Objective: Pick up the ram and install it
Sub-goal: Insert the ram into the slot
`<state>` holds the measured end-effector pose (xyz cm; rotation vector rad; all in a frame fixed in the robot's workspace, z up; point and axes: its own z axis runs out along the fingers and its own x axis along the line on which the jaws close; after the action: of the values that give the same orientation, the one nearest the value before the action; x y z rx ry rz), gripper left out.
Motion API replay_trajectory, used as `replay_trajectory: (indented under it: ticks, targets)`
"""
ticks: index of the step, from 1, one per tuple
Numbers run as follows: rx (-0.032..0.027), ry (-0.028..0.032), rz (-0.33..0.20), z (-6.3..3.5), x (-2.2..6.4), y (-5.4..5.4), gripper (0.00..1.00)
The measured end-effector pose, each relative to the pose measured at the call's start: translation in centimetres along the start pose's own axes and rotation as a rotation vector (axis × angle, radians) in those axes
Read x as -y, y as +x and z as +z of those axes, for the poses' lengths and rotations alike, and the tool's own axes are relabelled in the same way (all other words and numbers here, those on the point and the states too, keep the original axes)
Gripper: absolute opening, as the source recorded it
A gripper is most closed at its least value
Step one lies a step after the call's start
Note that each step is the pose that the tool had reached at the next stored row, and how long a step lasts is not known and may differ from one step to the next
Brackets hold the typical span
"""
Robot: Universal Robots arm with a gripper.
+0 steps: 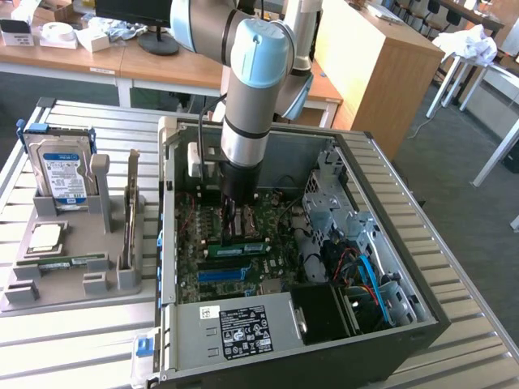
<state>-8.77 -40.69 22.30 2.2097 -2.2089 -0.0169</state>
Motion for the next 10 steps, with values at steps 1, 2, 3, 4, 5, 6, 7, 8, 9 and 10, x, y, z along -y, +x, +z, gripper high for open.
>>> replay_trajectory:
  ticks: [1, 2, 3, 4, 5, 6, 7, 8, 9, 10]
  targets:
    - [0.0000, 0.0000, 0.000, 0.00, 0.00, 0.00, 0.10]
    - [0.0000, 0.0000, 0.000, 0.00, 0.00, 0.00, 0.10]
    - [0.0001, 0.0000, 0.000, 0.00, 0.00, 0.00, 0.10]
    - [0.0001, 0.0001, 0.000, 0.00, 0.00, 0.00, 0.10]
    - [0.0001, 0.0001, 0.000, 0.00, 0.00, 0.00, 0.10]
    - [0.0001, 0.0001, 0.000, 0.01, 0.01, 0.00, 0.10]
    - [0.0000, 0.0001, 0.000, 0.02, 0.00, 0.00, 0.10]
    - [0.0000, 0.0000, 0.000, 0.05, 0.00, 0.00, 0.10]
    - [-0.0001, -0.0001, 0.000, 0.05, 0.00, 0.00, 0.10]
    - [-0.0002, 0.0000, 0.000, 0.05, 0.00, 0.00, 0.10]
